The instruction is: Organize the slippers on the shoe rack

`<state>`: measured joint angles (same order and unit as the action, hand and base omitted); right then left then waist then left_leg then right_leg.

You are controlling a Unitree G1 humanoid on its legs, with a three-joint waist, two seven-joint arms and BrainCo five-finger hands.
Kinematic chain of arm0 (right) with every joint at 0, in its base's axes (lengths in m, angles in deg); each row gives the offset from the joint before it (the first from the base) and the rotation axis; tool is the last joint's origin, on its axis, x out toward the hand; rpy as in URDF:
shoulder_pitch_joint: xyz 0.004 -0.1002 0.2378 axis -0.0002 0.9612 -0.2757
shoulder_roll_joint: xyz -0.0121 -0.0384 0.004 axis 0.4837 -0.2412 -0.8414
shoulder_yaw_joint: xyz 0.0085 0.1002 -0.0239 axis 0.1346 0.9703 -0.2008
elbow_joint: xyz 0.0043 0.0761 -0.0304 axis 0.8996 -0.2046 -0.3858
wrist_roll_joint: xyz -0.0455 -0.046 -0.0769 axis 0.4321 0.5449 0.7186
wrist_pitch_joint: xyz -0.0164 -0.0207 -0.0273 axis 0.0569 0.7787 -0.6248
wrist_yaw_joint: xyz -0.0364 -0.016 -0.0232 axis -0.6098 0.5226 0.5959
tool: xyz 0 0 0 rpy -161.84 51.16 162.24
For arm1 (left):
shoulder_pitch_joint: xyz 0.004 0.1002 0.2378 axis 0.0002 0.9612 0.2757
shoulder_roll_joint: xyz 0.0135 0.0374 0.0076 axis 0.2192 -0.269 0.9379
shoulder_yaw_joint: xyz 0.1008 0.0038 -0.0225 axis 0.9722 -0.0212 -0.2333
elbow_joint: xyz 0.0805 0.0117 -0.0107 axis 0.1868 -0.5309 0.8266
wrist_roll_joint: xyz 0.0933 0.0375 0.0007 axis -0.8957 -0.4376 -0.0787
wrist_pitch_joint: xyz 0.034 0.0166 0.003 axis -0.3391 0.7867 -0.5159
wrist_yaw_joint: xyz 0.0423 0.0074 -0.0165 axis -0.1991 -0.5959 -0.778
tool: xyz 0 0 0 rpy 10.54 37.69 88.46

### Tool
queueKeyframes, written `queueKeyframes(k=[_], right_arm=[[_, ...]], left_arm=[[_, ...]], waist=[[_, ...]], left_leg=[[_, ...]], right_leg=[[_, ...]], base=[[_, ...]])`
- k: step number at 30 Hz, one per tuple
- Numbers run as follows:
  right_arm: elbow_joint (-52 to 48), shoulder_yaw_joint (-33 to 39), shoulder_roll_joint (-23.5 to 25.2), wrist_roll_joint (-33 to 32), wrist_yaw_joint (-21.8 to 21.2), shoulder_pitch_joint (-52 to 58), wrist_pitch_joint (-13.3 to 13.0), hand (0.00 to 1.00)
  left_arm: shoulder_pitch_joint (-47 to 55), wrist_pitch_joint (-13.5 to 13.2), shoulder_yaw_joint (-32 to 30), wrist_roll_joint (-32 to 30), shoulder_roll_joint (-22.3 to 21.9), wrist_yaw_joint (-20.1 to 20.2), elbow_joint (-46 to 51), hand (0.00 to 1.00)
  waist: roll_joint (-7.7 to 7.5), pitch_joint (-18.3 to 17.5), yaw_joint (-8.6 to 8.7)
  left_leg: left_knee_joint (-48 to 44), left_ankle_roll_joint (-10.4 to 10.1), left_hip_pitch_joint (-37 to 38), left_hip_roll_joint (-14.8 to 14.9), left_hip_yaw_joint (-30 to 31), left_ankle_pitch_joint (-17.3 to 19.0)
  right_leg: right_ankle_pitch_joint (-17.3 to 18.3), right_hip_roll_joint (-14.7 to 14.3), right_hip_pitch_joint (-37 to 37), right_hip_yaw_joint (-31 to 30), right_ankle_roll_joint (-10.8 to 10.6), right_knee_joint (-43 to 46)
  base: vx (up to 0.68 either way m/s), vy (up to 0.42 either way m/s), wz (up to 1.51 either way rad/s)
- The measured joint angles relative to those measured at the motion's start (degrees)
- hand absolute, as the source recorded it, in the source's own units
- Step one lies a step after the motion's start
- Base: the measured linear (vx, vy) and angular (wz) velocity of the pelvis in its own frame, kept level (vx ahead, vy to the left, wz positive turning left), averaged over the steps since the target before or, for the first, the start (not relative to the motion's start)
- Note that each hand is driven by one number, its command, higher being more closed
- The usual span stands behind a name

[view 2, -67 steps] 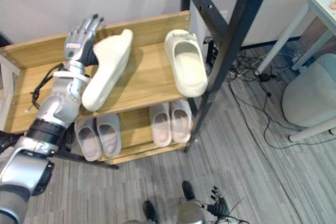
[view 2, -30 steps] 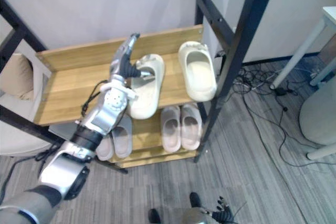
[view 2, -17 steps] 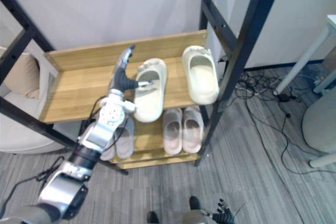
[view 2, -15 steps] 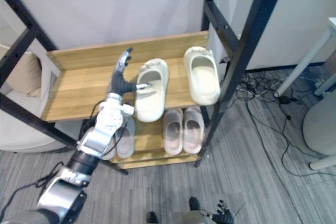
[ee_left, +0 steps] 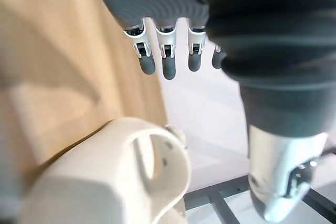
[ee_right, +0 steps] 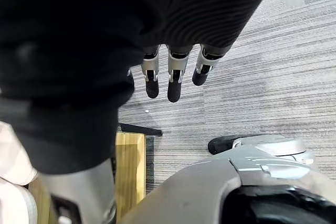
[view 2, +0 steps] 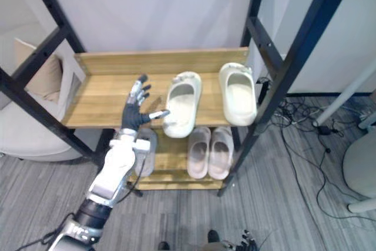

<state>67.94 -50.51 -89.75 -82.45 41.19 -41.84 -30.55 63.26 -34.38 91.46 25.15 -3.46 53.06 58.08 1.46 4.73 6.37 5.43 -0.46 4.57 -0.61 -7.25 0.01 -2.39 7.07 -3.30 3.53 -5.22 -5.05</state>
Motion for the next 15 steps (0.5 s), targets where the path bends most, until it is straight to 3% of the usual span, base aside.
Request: queueKeyframes(k=[15], right_arm=[[0.0,-1.9,0.3,0.0,0.8,0.7,0.0,0.0]], left_arm=[[1.5,0.5,5.0,0.0,-2.6,2.2,-2.5,0.0]], waist=[[-2.22,-2.5,-0.41]], left_leg=[[0.3,-0.4,0.5,0.6,0.4,-0.1]], right_leg=[[0.5,-0.5,-0.7,1.2,0.2,0.0]], base=[[-0.02,-0.017,0.04]])
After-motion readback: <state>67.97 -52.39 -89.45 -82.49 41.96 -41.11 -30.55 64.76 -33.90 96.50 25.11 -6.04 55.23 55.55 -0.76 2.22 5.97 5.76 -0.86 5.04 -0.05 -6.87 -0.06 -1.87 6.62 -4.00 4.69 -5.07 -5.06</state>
